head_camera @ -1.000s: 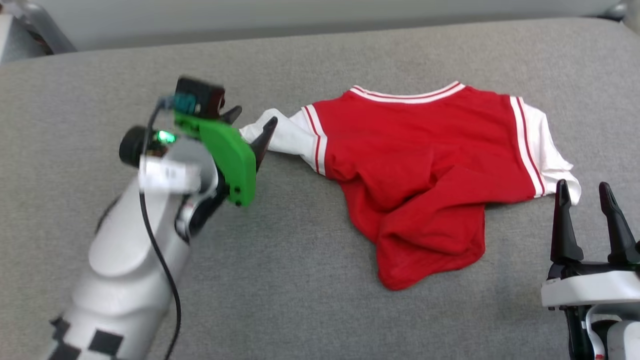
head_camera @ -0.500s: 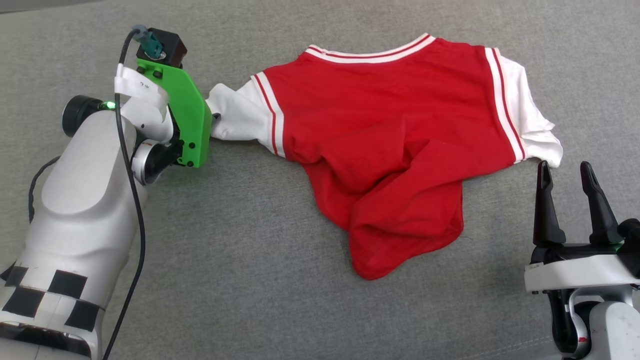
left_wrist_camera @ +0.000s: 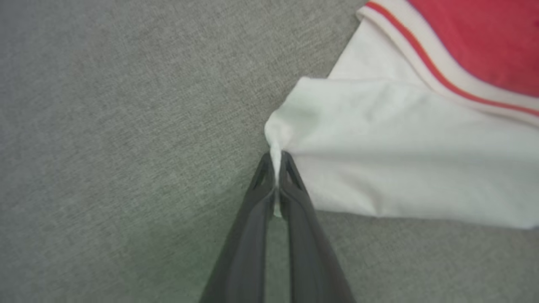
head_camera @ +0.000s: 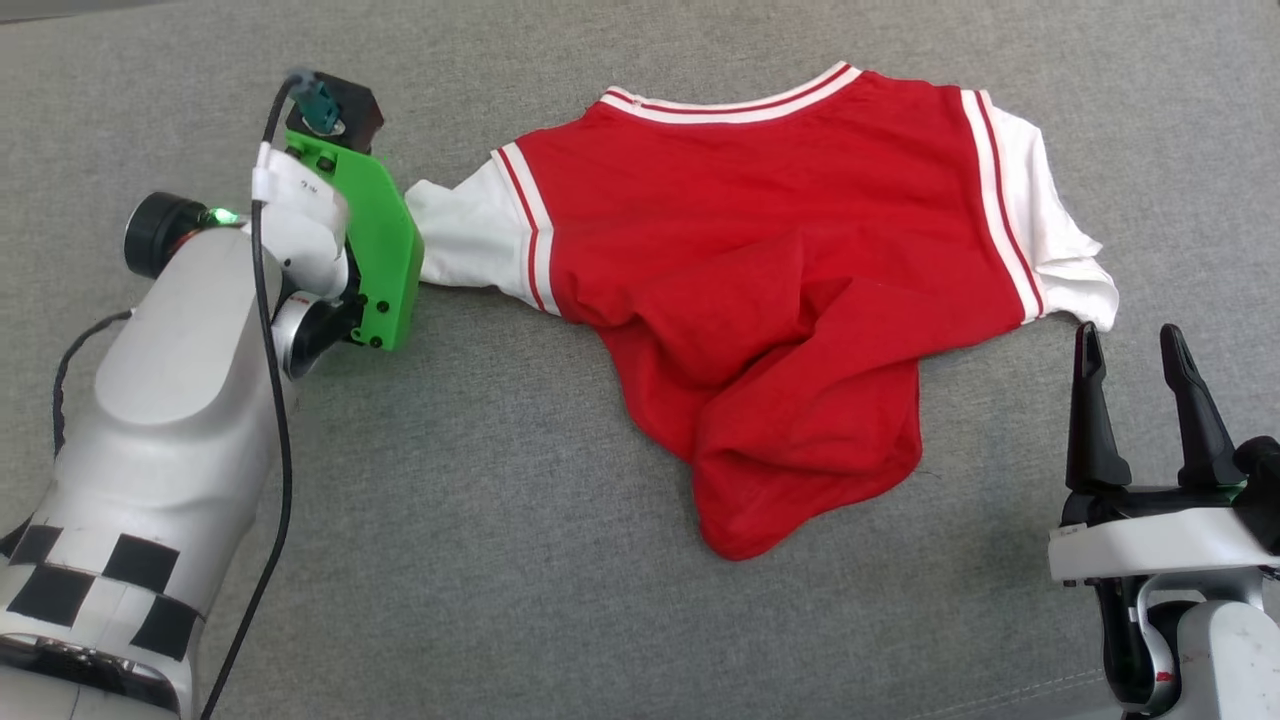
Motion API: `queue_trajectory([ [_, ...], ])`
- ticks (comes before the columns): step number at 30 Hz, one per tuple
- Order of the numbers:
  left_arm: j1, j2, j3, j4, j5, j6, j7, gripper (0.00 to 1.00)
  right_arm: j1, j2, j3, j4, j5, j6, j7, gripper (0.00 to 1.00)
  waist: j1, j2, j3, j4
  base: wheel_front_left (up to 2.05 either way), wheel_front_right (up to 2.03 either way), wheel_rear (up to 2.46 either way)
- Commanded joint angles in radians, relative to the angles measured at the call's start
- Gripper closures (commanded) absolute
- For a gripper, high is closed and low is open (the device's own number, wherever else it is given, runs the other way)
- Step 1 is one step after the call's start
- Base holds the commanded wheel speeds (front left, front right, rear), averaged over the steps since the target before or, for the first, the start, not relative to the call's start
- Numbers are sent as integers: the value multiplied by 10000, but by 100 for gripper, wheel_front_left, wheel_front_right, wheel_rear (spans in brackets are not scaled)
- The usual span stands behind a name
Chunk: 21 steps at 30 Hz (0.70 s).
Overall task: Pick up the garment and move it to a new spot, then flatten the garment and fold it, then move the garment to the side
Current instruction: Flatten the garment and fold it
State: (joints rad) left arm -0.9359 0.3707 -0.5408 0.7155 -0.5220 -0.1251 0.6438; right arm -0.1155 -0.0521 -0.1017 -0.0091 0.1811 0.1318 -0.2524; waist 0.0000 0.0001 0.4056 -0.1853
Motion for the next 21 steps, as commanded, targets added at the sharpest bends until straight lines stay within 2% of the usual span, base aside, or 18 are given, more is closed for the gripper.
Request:
queue_trajectory([
  [1, 641, 162, -24, 352, -38, -3, -141, 100, -136, 17, -24, 26, -20, -11, -82, 0, 0, -1, -184, 121, 0, 0, 0],
  [10, 1578, 730, 1100, -31, -750, 346, -2246, 100, 209, 18, -220, 223, -246, -11, 27, 0, 0, -1, -1280, 674, 0, 0, 0],
  [16, 2845, 930, 1385, -782, -1228, 410, -2525, 100, 510, 18, -291, 279, -316, -11, 334, 0, 0, -1, -1957, 1109, 0, 0, 0],
  [21, 4134, 950, 1486, -1549, -1555, 663, -2571, 100, 724, 18, -326, 268, -313, -11, 597, 0, 0, -1, -2282, 1360, 0, 0, 0],
])
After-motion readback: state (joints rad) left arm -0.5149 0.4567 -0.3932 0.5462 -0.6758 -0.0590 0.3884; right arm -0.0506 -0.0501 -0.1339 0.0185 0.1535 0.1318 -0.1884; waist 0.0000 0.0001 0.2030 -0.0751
